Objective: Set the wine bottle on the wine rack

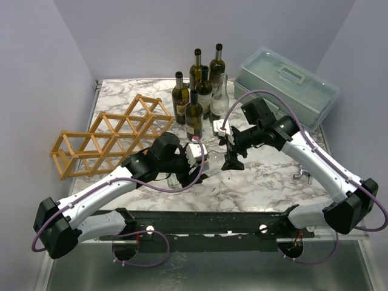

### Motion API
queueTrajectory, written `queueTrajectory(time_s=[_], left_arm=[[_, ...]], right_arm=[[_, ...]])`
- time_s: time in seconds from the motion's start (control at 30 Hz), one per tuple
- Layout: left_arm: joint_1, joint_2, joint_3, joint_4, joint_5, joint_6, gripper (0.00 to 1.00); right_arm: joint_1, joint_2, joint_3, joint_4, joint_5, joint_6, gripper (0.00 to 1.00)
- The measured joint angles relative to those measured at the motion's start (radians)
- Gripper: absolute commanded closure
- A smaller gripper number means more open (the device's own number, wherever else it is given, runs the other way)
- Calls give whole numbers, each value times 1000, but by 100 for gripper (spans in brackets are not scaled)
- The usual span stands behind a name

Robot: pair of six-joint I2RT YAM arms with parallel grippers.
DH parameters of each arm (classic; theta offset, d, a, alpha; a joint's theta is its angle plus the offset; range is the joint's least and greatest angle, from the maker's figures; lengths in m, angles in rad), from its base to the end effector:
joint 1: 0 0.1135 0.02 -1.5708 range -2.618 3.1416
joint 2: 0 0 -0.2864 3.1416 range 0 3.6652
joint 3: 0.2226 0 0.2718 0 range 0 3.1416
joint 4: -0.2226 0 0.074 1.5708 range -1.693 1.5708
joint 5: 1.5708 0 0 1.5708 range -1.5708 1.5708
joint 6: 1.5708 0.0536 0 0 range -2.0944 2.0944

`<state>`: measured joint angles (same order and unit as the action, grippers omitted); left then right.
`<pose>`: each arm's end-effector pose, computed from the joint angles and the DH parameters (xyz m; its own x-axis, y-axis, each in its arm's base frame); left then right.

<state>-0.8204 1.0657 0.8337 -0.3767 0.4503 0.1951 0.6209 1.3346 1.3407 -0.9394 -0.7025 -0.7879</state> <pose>0.1558 -0.2013 0.2917 -0.2077 0.4787 -0.8531 0.9605 0.2650 -0.0851 0.2126 0.1946 0.3612 0.0755 -0.6112 -0.7879 -0.9971 -0.0513 -0.0557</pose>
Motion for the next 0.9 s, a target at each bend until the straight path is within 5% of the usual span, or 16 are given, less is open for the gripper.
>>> queueTrajectory(time_s=[0.6, 0.9], left_arm=[[-7, 16, 4, -38, 3, -2, 100], [-14, 23, 4, -38, 12, -1, 100]], right_arm=[[27, 109, -61, 115, -235, 174, 0], [76, 123, -112, 180, -225, 160, 0]])
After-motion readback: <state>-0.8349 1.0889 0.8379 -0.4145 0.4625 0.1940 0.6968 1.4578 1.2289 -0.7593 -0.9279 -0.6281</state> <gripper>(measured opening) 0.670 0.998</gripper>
